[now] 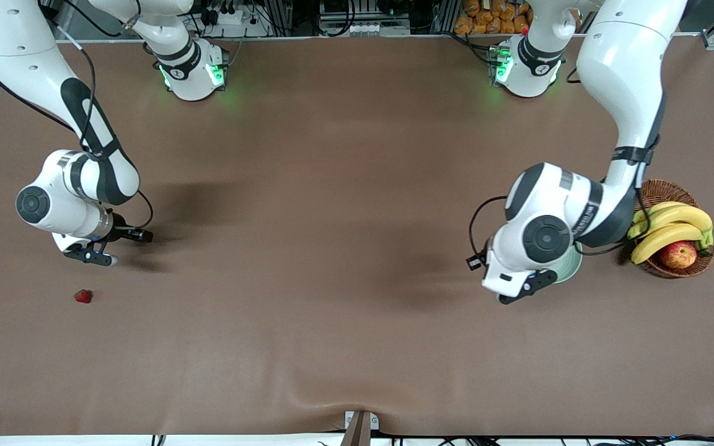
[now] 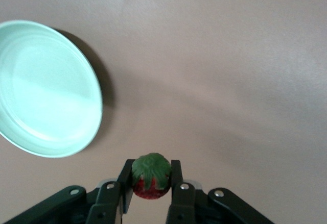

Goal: Collect all strawberries into plate
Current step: 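Carry the strawberry to the plate while the right gripper grasps another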

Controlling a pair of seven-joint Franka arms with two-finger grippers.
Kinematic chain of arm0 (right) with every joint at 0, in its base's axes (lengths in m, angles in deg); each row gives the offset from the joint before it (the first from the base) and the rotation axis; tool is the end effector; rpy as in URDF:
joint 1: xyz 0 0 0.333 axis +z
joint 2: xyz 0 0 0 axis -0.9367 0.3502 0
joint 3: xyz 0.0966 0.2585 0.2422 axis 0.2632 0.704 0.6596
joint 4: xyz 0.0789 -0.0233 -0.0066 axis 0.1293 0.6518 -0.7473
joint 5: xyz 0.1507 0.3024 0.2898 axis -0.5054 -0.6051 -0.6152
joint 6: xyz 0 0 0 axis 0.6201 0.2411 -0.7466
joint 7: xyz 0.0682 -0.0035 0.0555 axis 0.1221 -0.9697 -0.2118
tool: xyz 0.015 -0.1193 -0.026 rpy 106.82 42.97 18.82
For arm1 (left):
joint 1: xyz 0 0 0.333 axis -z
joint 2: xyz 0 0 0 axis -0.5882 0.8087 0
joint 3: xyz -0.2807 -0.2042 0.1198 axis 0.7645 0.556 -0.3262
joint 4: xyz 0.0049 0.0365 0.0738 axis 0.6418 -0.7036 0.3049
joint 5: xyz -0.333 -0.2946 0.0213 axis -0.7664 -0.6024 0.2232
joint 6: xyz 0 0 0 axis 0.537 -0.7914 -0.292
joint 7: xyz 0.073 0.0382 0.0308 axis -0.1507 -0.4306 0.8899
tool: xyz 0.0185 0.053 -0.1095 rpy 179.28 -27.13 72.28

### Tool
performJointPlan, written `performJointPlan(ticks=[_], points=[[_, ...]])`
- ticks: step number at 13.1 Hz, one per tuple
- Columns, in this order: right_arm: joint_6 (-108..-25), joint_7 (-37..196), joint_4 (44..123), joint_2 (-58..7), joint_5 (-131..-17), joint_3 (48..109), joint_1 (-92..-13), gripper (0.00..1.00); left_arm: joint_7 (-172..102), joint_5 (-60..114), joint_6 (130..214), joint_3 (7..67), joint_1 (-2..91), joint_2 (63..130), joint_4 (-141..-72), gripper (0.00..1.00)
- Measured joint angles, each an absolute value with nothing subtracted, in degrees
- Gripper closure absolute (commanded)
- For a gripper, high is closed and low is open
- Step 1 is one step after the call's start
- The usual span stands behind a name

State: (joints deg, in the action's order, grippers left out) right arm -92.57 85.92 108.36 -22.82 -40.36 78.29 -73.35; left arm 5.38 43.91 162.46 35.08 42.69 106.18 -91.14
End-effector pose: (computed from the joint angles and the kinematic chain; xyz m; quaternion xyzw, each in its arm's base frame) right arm 0.5900 -0.0989 0.1594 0.9913 -0.1132 -0.0677 0.0018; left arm 0.7172 -0.2513 0.3133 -0.9764 -0.1929 0.0881 0.0405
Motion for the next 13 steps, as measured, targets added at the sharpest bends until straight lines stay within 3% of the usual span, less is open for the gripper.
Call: performJointPlan(ticks=[1,7,13], points=[[-92.6,85.9,108.4,-22.8,-40.4,78.3,-73.3,0.51,3.3,43.9,162.3,35.1,41.5,105.7,-91.7,1.00],[-92.4,85.9,108.4,-22.9,-40.4,78.4,-73.3,0.76,-6.0,43.9,162.3,35.9,34.9,103.8,-95.2,1.00],[-91.0,82.3,108.1,-25.2,-40.3,79.5,-73.3,0.78,-9.8,43.9,164.7,36.0,31.3,103.8,-100.1,1.00]])
